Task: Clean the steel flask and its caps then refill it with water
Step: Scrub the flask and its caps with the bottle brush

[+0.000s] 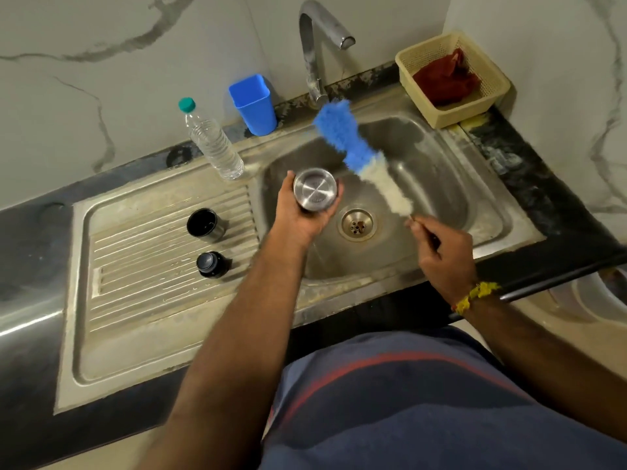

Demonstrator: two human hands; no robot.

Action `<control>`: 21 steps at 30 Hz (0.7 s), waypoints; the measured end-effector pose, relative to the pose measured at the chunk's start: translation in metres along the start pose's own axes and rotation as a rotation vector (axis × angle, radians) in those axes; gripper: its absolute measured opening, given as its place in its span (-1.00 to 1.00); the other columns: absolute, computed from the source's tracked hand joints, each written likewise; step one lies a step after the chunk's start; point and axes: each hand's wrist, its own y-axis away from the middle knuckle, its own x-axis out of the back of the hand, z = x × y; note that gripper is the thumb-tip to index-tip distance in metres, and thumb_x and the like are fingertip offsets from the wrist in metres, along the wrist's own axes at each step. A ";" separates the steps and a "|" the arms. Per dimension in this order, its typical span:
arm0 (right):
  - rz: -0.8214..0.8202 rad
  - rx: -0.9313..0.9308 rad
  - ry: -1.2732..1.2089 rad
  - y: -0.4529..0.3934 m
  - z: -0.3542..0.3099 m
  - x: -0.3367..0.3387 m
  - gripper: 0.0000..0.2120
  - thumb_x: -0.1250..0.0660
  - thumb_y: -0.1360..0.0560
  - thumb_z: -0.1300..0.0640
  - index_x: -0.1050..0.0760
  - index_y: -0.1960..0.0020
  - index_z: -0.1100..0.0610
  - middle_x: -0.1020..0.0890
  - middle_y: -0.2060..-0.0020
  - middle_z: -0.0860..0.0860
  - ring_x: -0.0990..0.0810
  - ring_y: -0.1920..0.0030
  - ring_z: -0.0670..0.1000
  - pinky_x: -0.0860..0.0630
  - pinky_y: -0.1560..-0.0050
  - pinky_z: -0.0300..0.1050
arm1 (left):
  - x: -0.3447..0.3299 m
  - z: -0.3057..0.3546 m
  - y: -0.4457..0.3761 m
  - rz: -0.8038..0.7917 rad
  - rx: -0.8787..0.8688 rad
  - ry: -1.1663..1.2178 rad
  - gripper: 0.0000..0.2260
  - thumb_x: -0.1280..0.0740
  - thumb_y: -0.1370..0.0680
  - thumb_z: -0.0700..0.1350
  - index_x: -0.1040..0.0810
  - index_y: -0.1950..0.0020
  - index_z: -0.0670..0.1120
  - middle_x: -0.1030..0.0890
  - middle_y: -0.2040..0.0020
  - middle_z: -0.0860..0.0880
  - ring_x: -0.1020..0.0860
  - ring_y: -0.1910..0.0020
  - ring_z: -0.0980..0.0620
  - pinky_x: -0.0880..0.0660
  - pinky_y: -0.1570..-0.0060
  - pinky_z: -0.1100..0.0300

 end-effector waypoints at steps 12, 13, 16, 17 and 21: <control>-0.024 0.124 0.226 0.012 0.014 -0.012 -0.72 -0.24 -0.59 0.10 -0.62 -0.19 0.19 -0.71 0.08 0.13 -0.67 0.18 0.11 -0.64 0.17 0.03 | -0.042 -0.009 -0.027 0.068 -0.045 -0.114 -0.66 -0.16 -0.70 0.09 -0.61 -0.16 -0.12 -0.64 0.11 -0.17 -0.60 0.13 -0.15 -0.55 0.04 -0.05; -0.025 0.131 0.229 0.011 0.014 -0.013 -0.72 -0.25 -0.59 0.10 -0.62 -0.19 0.19 -0.71 0.09 0.13 -0.67 0.19 0.11 -0.64 0.19 0.02 | -0.040 -0.008 -0.027 0.096 -0.039 -0.105 -0.63 -0.18 -0.69 0.11 -0.61 -0.14 -0.15 -0.65 0.07 -0.20 -0.61 0.10 -0.18 -0.56 0.01 -0.08; 0.017 0.100 0.227 0.010 0.021 -0.009 -0.71 -0.23 -0.59 0.08 -0.63 -0.18 0.17 -0.72 0.06 0.12 -0.68 0.15 0.13 -0.64 0.15 0.04 | -0.032 0.000 -0.025 0.142 -0.062 -0.157 -0.61 -0.20 -0.68 0.14 -0.61 -0.18 -0.15 -0.67 0.00 -0.20 -0.64 0.03 -0.20 -0.61 -0.02 -0.07; 0.017 0.084 0.217 0.010 0.024 -0.009 -0.70 -0.22 -0.59 0.07 -0.63 -0.18 0.17 -0.72 0.06 0.12 -0.68 0.14 0.14 -0.64 0.14 0.05 | -0.028 0.003 -0.027 0.185 -0.057 -0.159 -0.61 -0.22 -0.66 0.14 -0.61 -0.21 -0.14 -0.69 -0.01 -0.18 -0.66 0.00 -0.19 -0.64 -0.06 -0.04; -0.055 0.167 0.255 0.016 0.033 -0.011 -0.70 -0.23 -0.58 0.08 -0.64 -0.16 0.17 -0.71 0.13 0.13 -0.67 0.22 0.17 -0.62 0.24 0.02 | -0.028 0.009 -0.023 0.159 -0.119 -0.200 -0.63 -0.16 -0.71 0.06 -0.55 -0.27 -0.20 -0.64 -0.12 -0.19 -0.61 0.08 -0.15 -0.65 0.33 0.04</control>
